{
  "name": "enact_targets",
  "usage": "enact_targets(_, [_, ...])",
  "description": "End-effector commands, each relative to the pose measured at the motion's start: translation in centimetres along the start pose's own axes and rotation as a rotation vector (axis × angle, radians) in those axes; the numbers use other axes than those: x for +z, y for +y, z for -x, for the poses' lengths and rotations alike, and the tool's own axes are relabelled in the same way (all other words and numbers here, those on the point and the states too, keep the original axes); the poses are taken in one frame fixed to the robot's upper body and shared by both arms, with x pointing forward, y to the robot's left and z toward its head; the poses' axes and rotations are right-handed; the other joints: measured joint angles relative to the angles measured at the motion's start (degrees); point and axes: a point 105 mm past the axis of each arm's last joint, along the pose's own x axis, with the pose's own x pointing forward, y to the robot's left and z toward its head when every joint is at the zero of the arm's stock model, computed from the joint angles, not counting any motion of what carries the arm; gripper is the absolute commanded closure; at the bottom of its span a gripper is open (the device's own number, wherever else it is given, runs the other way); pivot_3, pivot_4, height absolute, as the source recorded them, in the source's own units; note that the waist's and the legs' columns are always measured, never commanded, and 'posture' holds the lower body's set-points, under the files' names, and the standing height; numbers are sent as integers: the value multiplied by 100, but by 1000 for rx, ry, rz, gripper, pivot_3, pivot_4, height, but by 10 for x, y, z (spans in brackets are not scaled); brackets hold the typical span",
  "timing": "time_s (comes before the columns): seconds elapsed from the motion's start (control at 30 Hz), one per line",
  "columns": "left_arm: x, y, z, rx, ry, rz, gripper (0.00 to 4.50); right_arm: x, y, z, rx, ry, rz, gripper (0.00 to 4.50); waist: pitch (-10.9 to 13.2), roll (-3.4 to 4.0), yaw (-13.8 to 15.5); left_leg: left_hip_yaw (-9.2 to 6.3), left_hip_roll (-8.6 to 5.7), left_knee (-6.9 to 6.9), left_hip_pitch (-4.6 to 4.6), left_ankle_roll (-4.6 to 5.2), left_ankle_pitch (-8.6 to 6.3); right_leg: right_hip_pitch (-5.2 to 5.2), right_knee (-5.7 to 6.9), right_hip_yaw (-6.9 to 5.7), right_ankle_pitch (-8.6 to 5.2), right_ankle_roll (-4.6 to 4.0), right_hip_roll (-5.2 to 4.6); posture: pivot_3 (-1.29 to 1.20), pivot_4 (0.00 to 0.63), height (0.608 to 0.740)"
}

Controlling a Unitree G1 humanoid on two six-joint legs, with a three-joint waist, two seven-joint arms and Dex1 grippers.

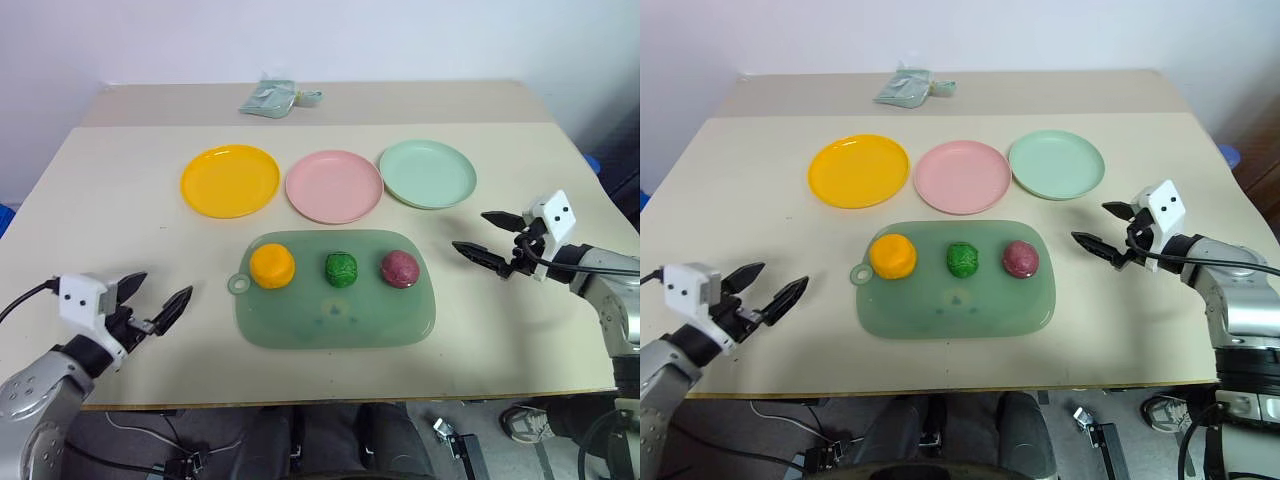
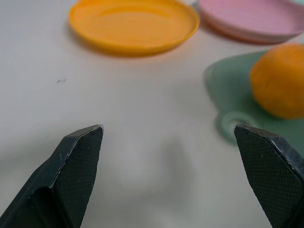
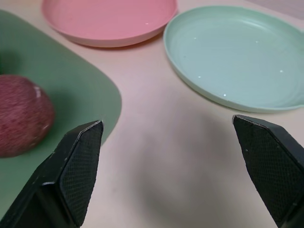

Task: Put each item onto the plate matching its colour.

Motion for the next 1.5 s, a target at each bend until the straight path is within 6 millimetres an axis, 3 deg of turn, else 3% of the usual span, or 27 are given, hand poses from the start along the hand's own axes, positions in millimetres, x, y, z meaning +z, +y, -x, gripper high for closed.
enact_targets(0.03, [13,-13,-15,-119,-36,20,0,16,-1,17,-1,-43,10,56,0,0,10,0,0,0,-1,0,0,0,1,-1,0,0,1,0,150,740])
enact_targets(0.13, [22,-21,-36,-206,-42,-23,0,15,-1,29,-10,-44,10,56,-1,1,63,1,0,1,-1,0,1,0,-1,-1,0,1,11,0,150,740])
enact_targets(0.27, [33,-48,-58,-426,-33,-68,0,12,27,45,90,-14,7,56,-2,3,124,3,0,12,-1,2,1,5,6,-5,1,2,26,0,150,740])
enact_targets(0.43, [23,-77,-80,-658,53,-165,0,17,59,57,168,-37,-24,56,-3,3,100,4,2,19,0,4,1,9,8,-5,1,3,32,0,150,740])
enact_targets(0.63, [1,-76,-103,-705,158,-247,0,17,81,58,160,-61,-29,56,-2,2,109,5,4,21,0,6,0,9,10,-5,0,4,38,0,150,740])
enact_targets(0.8, [-1,-74,-108,-688,152,-259,1220,17,87,57,155,-75,-38,0,-3,0,119,3,4,32,-1,11,-2,12,12,-4,0,5,36,0,150,740])
enact_targets(0.9, [19,-59,-119,-557,42,-247,1229,21,91,50,174,-99,-39,0,-3,0,118,-2,4,39,0,13,-4,17,13,-5,0,5,35,0,150,740])
enact_targets(1.03, [52,-4,-154,-136,-49,-206,1229,30,93,36,192,-136,-27,0,7,-16,129,-10,5,51,-4,14,-4,15,25,-7,0,6,36,0,150,740])
enact_targets(1.2, [69,42,-184,175,-44,-134,1229,36,94,15,223,-161,-12,0,6,-27,124,-10,-6,57,-6,20,-7,15,40,-9,0,10,34,0,150,740])
enact_targets(1.27, [69,52,-193,232,-30,-63,1229,41,96,8,234,-183,-9,0,7,-29,122,-8,-9,56,-7,23,-9,14,52,-10,-1,12,33,0,150,740])
enact_targets(1.4, [66,49,-208,205,11,-47,1229,50,100,-2,243,-211,-8,0,9,-32,118,-3,-9,57,-11,23,-8,9,53,-13,-1,16,34,0,150,740])
enact_targets(1.43, [66,49,-210,201,14,-42,230,51,101,-3,244,-215,-9,0,10,-35,118,-3,-9,57,-11,23,-8,9,54,-14,-1,16,34,0,150,740])
enact_targets(1.5, [66,51,-211,201,22,-42,34,53,104,-7,253,-224,-33,0,12,-38,116,-2,-8,57,-12,22,-8,8,54,-15,-2,16,34,0,150,740])
